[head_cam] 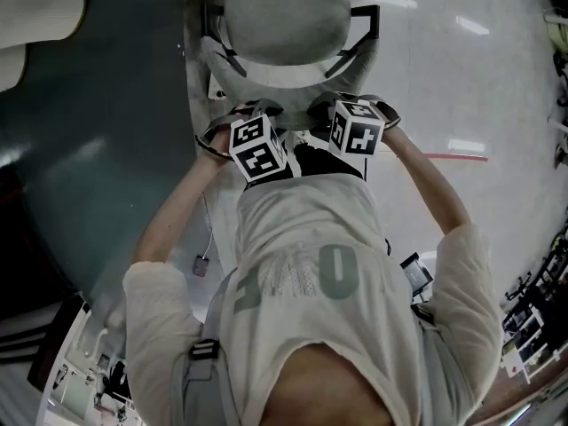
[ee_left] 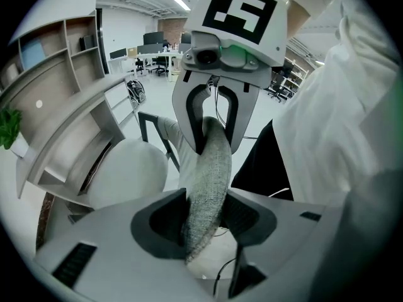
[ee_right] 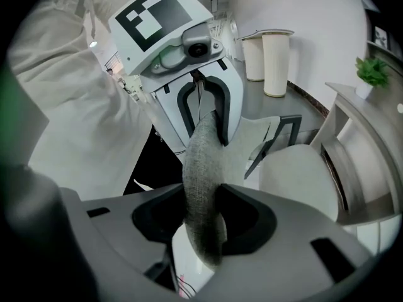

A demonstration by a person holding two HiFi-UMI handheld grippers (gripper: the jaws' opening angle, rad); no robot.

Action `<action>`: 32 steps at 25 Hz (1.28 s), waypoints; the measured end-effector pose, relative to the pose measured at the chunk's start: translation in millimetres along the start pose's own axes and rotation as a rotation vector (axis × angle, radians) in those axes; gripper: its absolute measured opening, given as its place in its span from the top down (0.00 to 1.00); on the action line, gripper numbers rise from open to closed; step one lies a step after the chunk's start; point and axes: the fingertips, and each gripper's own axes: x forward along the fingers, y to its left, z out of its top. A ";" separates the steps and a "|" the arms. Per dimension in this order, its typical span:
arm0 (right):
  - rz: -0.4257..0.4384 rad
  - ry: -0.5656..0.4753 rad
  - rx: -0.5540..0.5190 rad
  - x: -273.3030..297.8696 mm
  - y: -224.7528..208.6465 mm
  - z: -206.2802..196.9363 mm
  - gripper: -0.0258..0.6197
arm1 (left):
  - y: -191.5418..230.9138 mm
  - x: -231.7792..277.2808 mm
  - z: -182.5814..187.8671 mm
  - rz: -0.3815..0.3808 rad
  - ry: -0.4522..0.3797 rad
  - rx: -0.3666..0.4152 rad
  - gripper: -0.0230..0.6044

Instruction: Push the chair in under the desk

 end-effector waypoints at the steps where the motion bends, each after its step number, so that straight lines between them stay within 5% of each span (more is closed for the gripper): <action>1: -0.006 0.001 0.004 -1.0 -3.6 -2.1 0.71 | 2.7 1.7 2.1 -0.001 -0.003 0.004 0.68; 32: -0.263 0.034 -0.006 -21.0 -157.2 30.2 0.77 | 160.4 -8.3 7.2 0.075 0.032 0.062 0.68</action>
